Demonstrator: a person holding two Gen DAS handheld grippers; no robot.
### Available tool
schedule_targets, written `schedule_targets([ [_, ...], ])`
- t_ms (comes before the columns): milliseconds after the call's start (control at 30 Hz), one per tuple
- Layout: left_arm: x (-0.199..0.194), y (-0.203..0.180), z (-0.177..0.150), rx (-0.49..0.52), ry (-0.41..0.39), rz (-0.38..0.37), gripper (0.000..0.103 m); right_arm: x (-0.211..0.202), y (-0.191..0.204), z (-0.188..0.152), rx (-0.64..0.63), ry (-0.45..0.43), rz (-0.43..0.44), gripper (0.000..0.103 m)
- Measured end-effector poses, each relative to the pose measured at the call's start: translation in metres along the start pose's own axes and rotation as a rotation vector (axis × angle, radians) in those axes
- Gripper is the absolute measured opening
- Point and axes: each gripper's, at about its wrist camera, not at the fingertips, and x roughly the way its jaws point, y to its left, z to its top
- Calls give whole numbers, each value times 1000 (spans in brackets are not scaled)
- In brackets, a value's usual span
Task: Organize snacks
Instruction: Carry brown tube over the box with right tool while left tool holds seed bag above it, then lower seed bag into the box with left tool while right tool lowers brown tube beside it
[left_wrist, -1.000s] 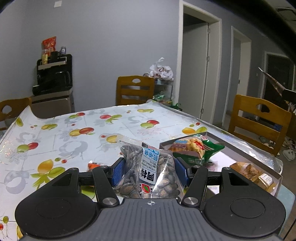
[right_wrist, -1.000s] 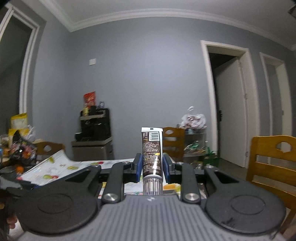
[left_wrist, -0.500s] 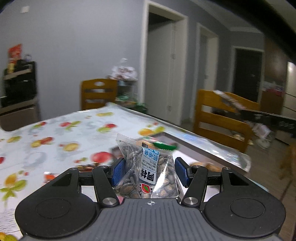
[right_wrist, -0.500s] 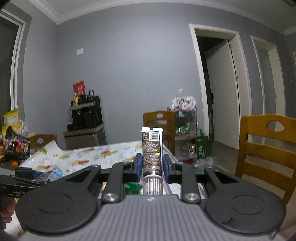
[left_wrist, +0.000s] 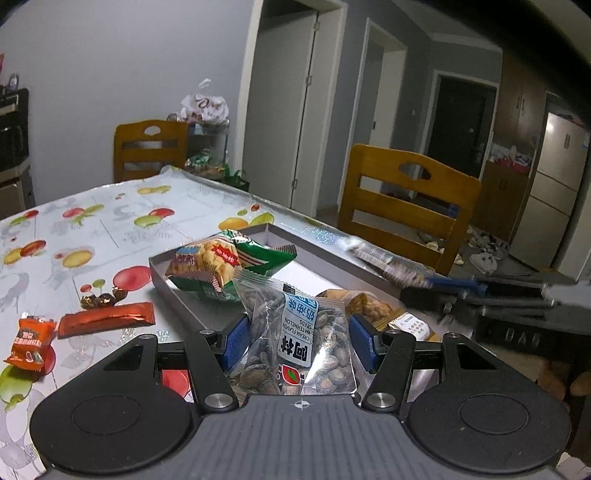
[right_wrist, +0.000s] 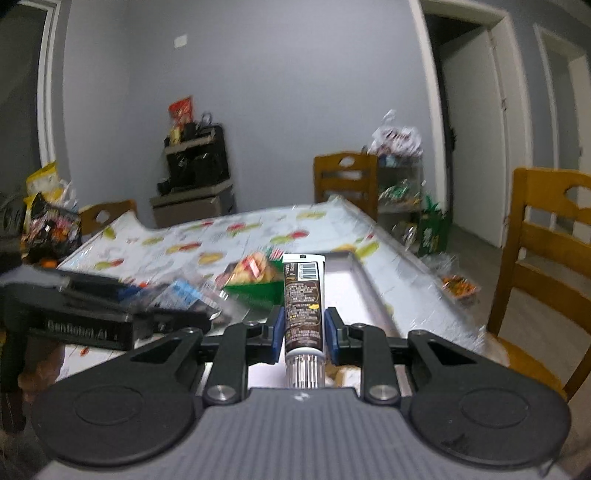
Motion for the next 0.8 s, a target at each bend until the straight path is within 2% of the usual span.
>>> schedule_targets([
  [267,4,1,1,-9,16,21,59,38,13,-13,7,93,50,23],
  [433,5,1,1,-10,21,17,59,53,18,-19,-9,147,35,23],
  [567,11,-2,0,0,48,-17,59,59,19,-24,-28,156,2,23],
  [800,27,-10,-4,13,123,-74,59,65,13,-27,-14,189,2,23],
])
